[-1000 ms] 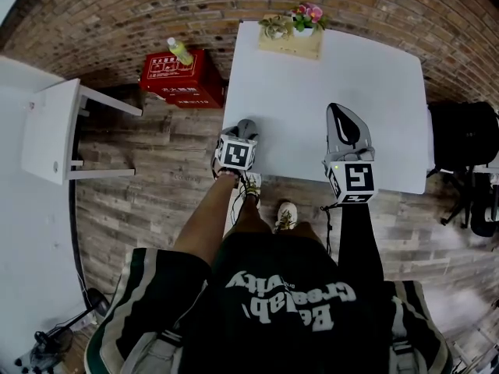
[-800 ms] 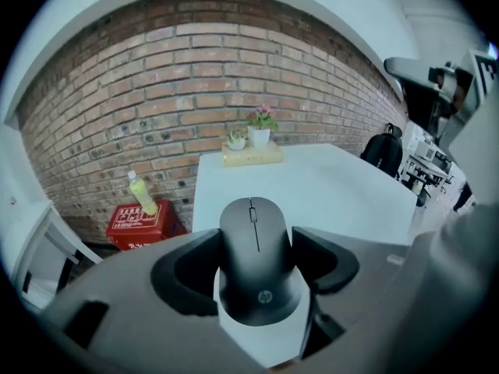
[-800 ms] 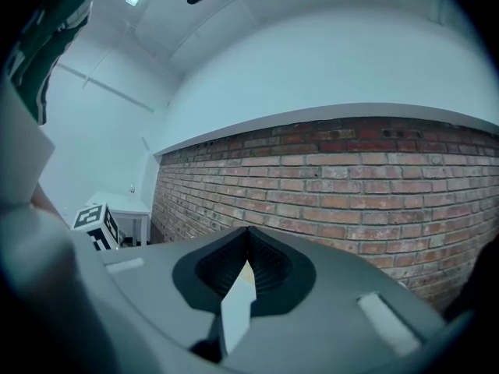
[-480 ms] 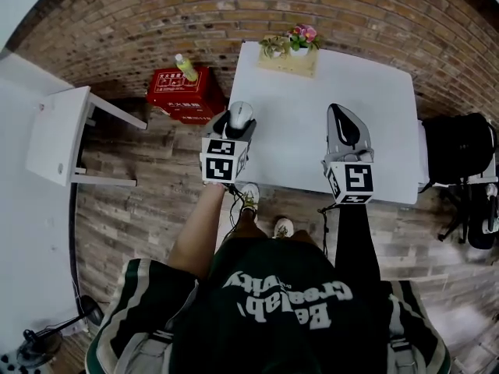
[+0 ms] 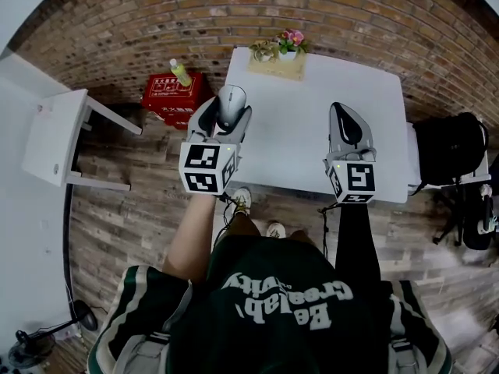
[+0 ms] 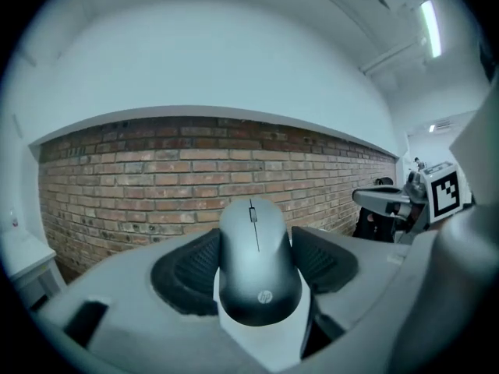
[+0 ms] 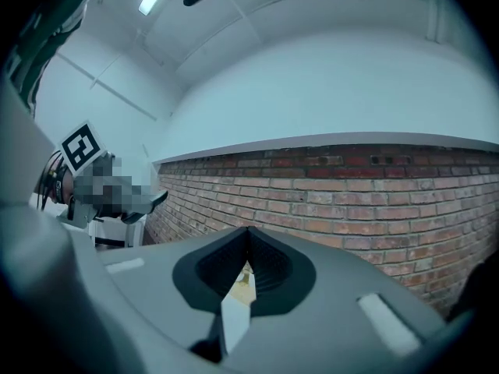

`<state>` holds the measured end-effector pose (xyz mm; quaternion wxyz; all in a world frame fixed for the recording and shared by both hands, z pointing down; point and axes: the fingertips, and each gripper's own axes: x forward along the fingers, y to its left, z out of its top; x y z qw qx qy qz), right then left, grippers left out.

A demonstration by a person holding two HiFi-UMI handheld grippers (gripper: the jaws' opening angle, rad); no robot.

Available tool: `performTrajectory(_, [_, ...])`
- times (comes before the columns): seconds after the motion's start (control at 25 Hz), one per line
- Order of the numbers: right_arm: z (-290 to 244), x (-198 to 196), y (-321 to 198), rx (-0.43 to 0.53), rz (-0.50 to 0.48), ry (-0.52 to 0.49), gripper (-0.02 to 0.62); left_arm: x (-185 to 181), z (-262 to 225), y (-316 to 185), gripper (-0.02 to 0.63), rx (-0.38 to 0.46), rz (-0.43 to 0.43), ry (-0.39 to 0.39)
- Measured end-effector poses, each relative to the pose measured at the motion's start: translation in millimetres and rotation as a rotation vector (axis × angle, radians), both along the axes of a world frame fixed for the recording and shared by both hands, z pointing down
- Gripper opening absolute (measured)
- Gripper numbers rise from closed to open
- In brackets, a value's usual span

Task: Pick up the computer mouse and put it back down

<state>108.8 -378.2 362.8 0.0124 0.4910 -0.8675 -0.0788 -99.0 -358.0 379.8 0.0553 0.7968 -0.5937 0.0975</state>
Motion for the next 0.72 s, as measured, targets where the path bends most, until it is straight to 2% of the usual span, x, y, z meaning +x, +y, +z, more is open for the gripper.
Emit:
performTrajectory(0.44, [-24,24,12,0.048,0.011,-0.014,0.014,34,-73,20,0.293,0.205,0.047,0.028])
performTrajectory(0.72, [-30,17,20,0.067,0.002,-0.008,0.014,38,-89,30,0.293,0.254,0.068,0.032])
